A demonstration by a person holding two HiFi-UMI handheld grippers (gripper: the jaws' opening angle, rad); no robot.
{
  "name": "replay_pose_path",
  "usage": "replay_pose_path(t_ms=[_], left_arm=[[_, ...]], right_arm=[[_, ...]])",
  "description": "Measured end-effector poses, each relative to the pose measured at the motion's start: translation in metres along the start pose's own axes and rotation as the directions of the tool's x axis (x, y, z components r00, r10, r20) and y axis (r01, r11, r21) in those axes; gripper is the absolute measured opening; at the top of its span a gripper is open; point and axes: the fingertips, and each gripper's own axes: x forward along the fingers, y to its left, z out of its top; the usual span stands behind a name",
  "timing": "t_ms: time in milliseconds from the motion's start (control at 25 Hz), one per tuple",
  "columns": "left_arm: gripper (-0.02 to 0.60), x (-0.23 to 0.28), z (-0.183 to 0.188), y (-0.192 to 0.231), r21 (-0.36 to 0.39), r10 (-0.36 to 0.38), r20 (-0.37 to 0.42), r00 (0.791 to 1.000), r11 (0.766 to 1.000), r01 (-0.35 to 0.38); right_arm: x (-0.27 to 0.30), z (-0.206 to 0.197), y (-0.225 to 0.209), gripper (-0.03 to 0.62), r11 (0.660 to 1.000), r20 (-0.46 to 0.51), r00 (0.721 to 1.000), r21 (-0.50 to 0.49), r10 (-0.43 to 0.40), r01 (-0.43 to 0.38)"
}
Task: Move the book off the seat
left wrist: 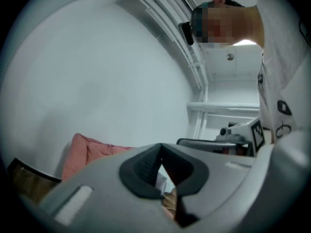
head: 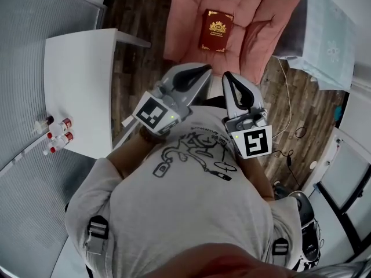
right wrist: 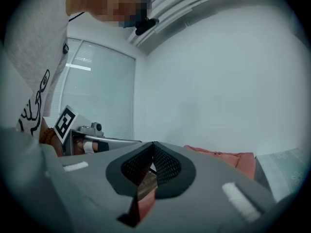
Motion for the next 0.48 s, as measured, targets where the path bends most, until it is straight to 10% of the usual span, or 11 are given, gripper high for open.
replay_pose_path(t_ms=[480], left_arm=[[0.002,0.044,-0.027,0.024,-0.023,0.049,-0.055,0.997,0.998,-0.051]], right_arm=[[0.005,-0.032,-0.053,0.005,1.0,-0.056,0.998,0.011,-0.012,0.012]])
